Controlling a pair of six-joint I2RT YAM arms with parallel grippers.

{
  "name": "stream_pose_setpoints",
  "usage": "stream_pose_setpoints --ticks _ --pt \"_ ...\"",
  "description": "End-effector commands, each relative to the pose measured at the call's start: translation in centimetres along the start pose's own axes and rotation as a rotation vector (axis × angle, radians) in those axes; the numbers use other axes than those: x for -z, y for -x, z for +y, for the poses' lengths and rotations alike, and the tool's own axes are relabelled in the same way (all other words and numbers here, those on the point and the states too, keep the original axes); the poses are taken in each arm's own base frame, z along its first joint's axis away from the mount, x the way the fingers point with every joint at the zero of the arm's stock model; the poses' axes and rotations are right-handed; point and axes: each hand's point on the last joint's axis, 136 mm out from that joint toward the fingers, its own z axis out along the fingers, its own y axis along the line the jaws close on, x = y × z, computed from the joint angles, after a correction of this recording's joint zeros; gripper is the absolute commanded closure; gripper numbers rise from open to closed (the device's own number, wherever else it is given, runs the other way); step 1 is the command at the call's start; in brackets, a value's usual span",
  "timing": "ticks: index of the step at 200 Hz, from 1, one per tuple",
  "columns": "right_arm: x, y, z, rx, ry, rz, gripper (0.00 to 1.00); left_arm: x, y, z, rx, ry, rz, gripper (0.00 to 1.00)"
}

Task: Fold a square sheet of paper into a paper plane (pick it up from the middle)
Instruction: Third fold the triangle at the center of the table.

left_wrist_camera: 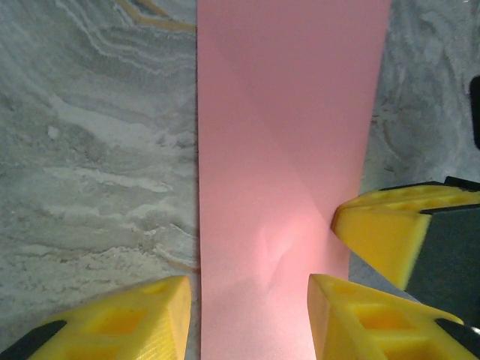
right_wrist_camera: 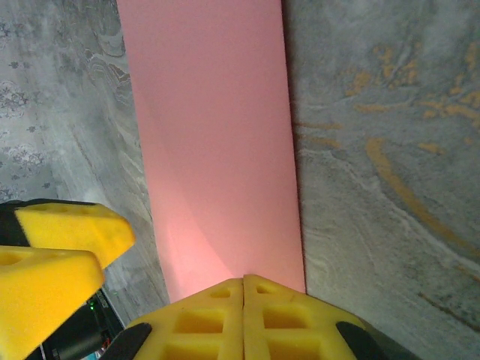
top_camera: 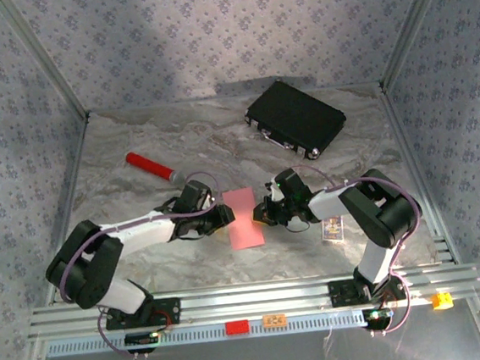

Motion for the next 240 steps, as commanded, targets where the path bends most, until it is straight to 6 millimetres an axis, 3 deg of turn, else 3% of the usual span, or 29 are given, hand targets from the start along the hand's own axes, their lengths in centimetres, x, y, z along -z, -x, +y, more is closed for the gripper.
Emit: stream_pose_setpoints --ticks 1,127,240 --pt "-0.2 -0.7 -2.3 -0.054 -0.06 0.013 0.91 -0.4 -0.3 -0.5 0.018 -0.031 0.035 0.56" --pt "-0.3 -0.8 -2.6 -0.064 -0.069 0.015 0.91 -1.8 -1.0 -0.2 0.026 -0.05 0.079 0.66" --pt "-0.1 -0.7 -2.6 -0.062 -0.068 0.011 0.91 -0.4 0.7 -2.1 -0.025 -0.192 0.008 0.63"
